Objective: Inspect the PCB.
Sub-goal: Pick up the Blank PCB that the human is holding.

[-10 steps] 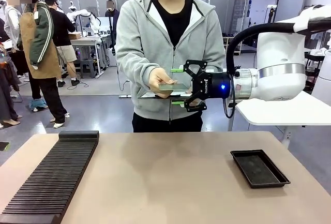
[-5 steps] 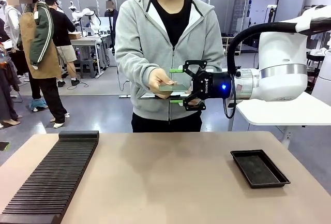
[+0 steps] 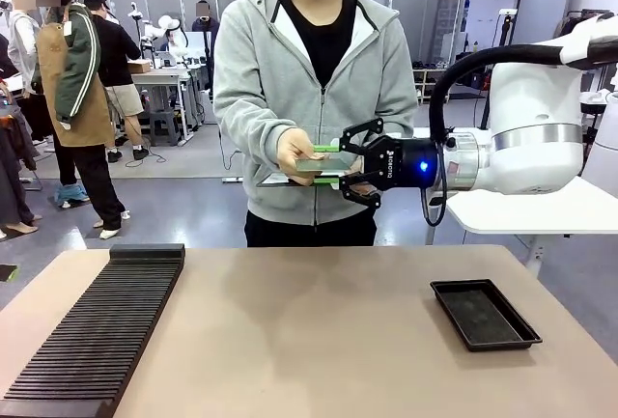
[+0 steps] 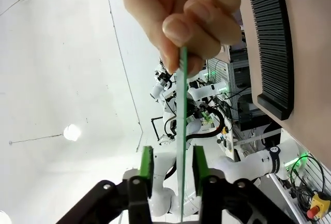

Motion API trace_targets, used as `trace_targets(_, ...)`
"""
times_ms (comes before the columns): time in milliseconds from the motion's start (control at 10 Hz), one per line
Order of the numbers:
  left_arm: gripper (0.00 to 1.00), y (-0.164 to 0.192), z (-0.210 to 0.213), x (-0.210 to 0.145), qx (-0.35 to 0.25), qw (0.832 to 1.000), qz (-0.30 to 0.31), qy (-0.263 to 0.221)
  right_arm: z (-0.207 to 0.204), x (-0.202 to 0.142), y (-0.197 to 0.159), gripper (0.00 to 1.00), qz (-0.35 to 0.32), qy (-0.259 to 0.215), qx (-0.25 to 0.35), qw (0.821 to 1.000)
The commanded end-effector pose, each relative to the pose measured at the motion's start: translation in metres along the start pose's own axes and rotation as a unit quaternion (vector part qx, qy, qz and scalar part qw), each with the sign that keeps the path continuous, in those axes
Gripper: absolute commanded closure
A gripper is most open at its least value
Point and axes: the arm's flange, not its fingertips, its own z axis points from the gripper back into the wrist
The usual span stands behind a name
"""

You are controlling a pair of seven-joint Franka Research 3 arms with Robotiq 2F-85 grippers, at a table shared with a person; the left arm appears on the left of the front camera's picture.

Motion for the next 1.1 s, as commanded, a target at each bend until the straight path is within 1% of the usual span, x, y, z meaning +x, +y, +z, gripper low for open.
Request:
trace_targets(0, 0.0, -0.0013, 0.0007, -0.0003, 0.0, 1.0, -0.001, 0.0, -0.0013, -0.0064, -0.0017, 1.0, 0.004, 0.006, 0.012, 1.0)
trace_targets(300, 0.0, -0.0013, 0.0007, -0.0003, 0.0, 1.0, -0.001, 0.0, 0.0021, -0.0008, -0.0008, 1.0, 0.008, -0.004, 0.017, 1.0)
trace_targets(700, 0.0, -0.0013, 0.0007, -0.0003, 0.0, 1.0, -0.001, 0.0, 0.0022, -0.0014, -0.0027, 1.0, 0.006, -0.001, 0.014, 1.0)
trace_targets(800, 0.0, -0.0013, 0.0007, -0.0003, 0.0, 1.0, -0.001, 0.0, 0.0052, -0.001, -0.0108, 1.0, 0.025, -0.016, -0.032, 0.999)
trace_targets(900, 0.0, -0.0013, 0.0007, -0.0003, 0.0, 1.0, -0.001, 0.0, 0.003, -0.0008, -0.0008, 1.0, -0.001, 0.002, 0.003, 1.0)
trace_targets(1000, 0.0, -0.0013, 0.0007, -0.0003, 0.0, 1.0, -0.001, 0.0, 0.003, -0.0008, -0.0008, 1.0, -0.001, 0.002, 0.003, 1.0)
